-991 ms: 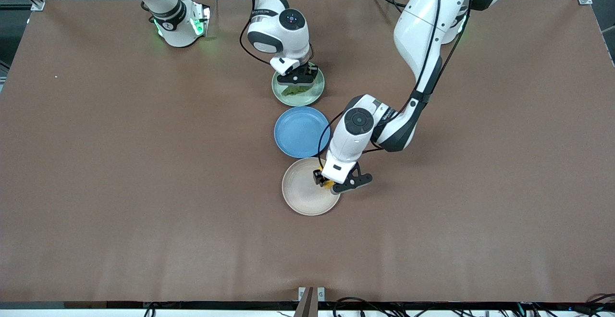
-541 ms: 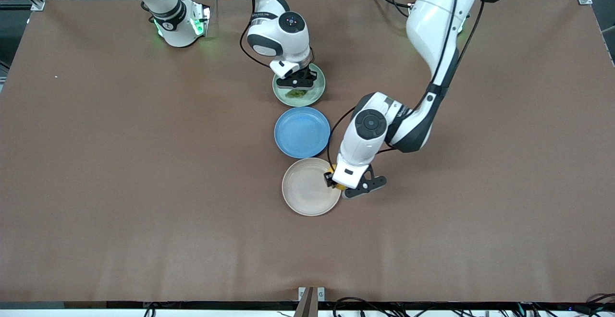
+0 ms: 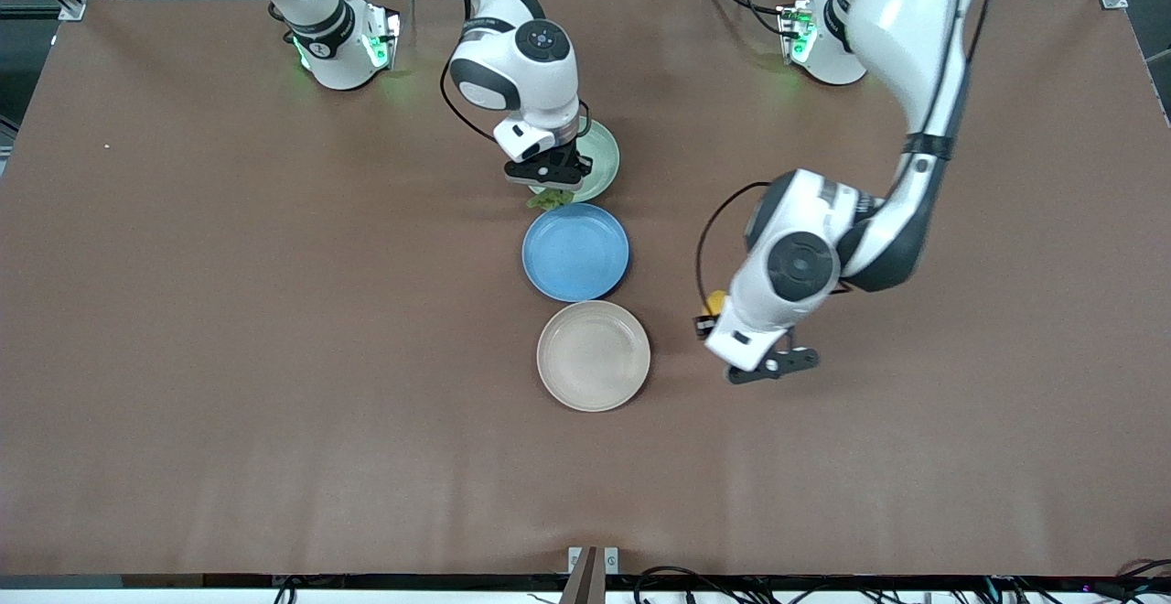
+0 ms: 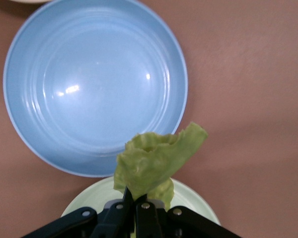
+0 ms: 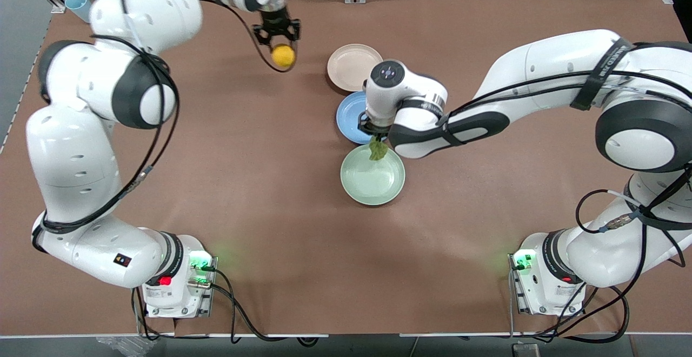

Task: Pick lemon and lettuce from plates
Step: 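Lift the lettuce with the right gripper while the left gripper lifts the lemon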

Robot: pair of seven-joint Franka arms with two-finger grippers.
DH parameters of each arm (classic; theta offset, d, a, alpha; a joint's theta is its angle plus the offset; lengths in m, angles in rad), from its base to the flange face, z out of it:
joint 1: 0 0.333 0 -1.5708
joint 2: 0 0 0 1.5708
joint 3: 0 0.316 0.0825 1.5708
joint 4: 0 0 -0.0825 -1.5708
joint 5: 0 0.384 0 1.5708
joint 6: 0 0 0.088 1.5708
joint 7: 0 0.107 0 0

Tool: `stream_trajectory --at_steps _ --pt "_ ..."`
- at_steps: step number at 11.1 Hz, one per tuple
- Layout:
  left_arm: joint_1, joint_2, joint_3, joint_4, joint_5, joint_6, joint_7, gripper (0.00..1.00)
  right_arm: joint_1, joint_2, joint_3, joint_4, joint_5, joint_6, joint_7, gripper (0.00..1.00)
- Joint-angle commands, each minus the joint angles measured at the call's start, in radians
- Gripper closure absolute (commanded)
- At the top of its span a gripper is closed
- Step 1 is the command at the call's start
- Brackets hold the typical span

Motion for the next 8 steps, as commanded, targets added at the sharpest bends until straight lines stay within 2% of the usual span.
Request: stream_trajectory --at_steps 1,3,4,6,8 --pt "0.114 -0.12 -0.011 -0.172 -0.031 -0.038 0.219 1.0 -0.065 -0.079 0.007 0.091 0.198 -0.209 -0.252 1.0" --pt "0.177 -0.169 -0.009 -0.249 -0.031 -0.03 0.359 1.0 -0.095 -0.085 -0.042 0.243 0.264 -0.435 -0.417 1.0" --pt "0.192 -0.183 -0.009 -0.286 -0.019 -0.025 0.411 1.0 -0.111 -0.086 -0.074 0.295 0.289 -0.497 -0.481 1.0" --pt "0.203 -0.184 -0.005 -0.335 0.013 -0.019 0.506 1.0 -0.148 -0.114 -0.142 0.326 0.349 -0.514 -0.625 1.0" --pt "0.215 -0.186 -0.008 -0.392 0.086 0.005 0.514 1.0 -0.183 -0.14 -0.22 0.323 0.36 -0.52 -0.788 1.0"
